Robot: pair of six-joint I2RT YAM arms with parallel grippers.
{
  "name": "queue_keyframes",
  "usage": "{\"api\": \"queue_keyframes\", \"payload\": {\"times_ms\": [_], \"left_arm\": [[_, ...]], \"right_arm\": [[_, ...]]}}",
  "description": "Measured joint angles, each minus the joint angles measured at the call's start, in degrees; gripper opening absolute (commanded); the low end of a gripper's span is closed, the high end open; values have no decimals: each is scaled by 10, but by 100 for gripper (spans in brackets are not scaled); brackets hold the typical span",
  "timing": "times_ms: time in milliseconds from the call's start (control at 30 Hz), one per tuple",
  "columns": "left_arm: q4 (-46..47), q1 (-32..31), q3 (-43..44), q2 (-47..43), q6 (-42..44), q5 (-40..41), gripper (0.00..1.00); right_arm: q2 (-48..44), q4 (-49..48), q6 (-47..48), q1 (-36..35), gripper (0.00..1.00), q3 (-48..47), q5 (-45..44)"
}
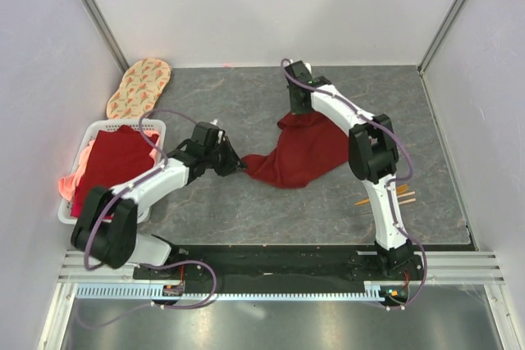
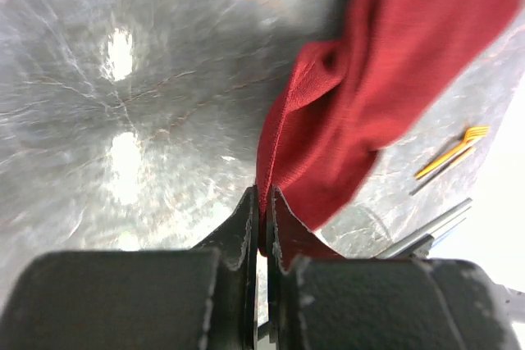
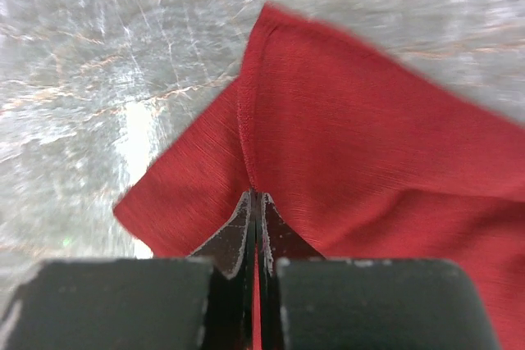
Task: Fold the napkin into a case and place the utensils inside
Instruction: Pick up the crumpled napkin from the center of the board.
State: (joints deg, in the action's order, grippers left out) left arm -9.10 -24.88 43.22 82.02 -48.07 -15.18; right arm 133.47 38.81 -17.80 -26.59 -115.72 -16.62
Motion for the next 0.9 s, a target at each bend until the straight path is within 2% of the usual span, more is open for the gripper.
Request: {"api": "queue_keyframes", "payload": {"times_ms": [167,400,667,900], "left_arm": [[-65,0,24,-133,47,37,2],[-167,0,95,-283,122,78,2],[-254,0,244,-374,197,156,2],[-265,0,313,-462,226,267,2]], "right_arm": [[-95,17,-1,12,0,17,-4],[-337,16,-18,34,0,78,-27],[-598,4,-23,39,0,137,-53],[-754,9,-30,39,0,227,-74]]}}
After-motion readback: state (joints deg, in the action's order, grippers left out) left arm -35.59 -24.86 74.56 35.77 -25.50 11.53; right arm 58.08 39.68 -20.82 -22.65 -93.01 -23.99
